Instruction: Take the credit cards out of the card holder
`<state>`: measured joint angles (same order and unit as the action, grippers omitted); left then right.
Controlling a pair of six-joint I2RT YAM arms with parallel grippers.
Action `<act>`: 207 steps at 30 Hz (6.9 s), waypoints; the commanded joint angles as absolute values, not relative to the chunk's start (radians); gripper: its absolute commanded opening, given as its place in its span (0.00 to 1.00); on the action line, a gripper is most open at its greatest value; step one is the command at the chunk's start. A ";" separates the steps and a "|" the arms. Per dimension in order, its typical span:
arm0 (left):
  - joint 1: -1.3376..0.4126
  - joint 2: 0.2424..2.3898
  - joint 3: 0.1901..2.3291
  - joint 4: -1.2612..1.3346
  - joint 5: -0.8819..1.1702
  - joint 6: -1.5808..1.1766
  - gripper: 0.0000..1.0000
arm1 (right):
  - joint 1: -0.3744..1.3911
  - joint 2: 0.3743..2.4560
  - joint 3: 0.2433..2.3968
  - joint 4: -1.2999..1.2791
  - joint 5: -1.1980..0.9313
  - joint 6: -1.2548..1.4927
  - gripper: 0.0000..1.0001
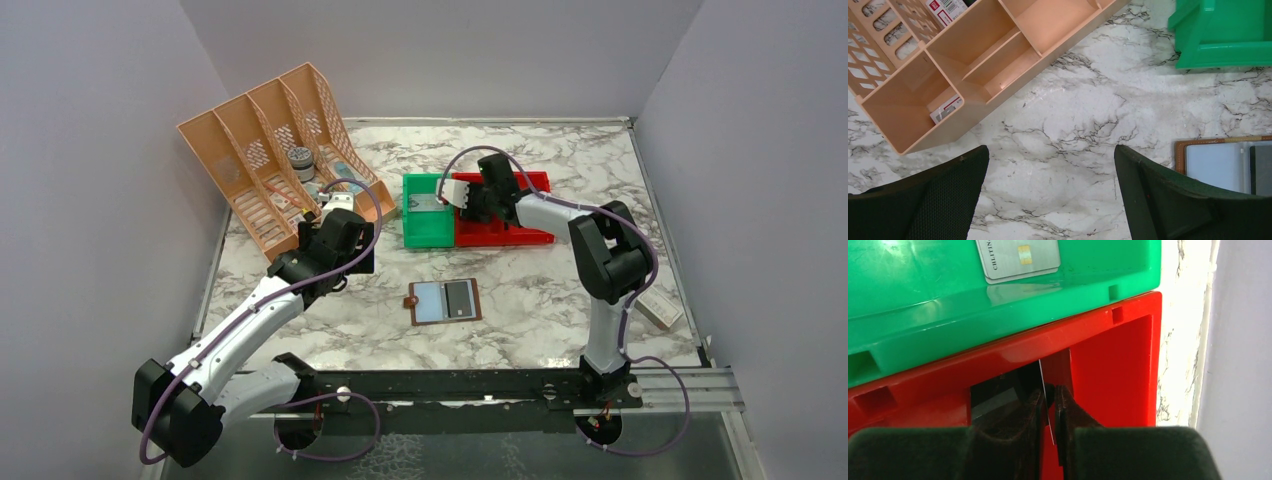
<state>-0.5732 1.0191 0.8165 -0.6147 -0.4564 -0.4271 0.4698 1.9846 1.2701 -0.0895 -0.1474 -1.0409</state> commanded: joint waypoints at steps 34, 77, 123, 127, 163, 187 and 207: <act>-0.566 1.061 0.813 -0.618 -0.459 -0.413 0.99 | 0.488 1.894 1.298 -0.383 -0.096 0.137 0.01; -0.561 1.072 0.813 -0.617 -0.441 -0.412 0.99 | 0.521 2.100 1.476 -0.298 0.209 0.200 0.02; -0.867 1.374 0.657 0.151 0.133 -0.861 0.62 | 0.523 1.462 0.528 0.145 -0.549 0.641 0.12; -0.867 1.425 0.664 0.170 0.142 -0.877 0.56 | 0.523 1.498 0.516 0.149 -0.515 0.632 0.12; -0.870 1.457 0.493 0.294 0.022 -1.041 0.26 | 0.523 1.624 0.459 0.198 -0.499 0.667 0.08; -0.869 1.500 0.457 0.419 0.035 -1.102 0.13 | 0.523 1.684 0.451 0.246 -0.552 0.695 0.07; -0.863 1.407 0.398 0.345 0.001 -1.098 0.00 | 0.523 1.637 0.486 0.158 -0.467 0.657 0.04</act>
